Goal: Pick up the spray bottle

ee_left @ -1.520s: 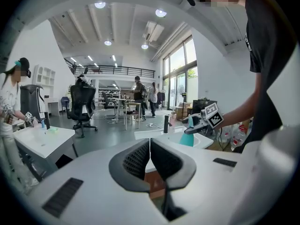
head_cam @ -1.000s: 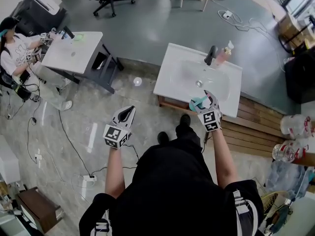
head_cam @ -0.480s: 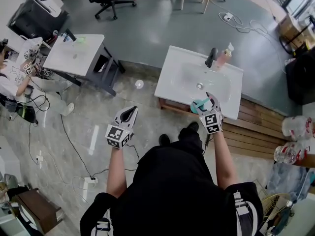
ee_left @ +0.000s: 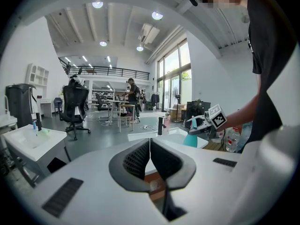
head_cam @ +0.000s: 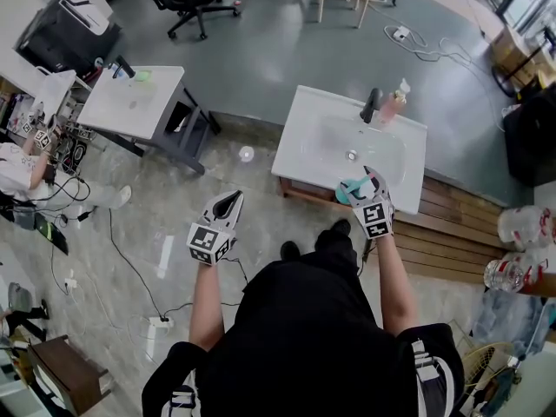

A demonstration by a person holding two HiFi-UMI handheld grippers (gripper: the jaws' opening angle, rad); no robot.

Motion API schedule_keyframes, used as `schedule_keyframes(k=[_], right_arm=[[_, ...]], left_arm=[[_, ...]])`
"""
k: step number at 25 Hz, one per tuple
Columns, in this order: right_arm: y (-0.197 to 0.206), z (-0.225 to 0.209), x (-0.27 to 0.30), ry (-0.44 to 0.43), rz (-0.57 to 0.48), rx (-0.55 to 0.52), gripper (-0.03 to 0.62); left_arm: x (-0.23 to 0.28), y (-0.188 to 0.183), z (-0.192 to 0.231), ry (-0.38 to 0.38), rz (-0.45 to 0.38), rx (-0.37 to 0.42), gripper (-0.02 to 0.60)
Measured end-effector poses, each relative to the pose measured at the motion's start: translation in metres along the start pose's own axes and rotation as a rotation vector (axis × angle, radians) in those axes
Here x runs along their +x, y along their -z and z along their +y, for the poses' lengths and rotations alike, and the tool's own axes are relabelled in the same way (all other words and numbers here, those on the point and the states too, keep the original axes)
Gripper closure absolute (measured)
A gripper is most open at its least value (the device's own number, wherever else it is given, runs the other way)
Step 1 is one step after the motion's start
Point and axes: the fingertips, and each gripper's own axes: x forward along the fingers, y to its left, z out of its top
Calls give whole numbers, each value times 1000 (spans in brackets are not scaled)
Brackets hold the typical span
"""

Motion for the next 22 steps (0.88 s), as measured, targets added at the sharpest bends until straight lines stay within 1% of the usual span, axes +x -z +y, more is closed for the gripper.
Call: schedule_keyframes(k=[12,22], right_arm=[[1,4,-7,3,-1,6,241],[4,10,-12,10,-5,16,241]], left_arm=[[-3,-1,-2,5,0,6,557],[-7,5,-8,20,10,9,557]])
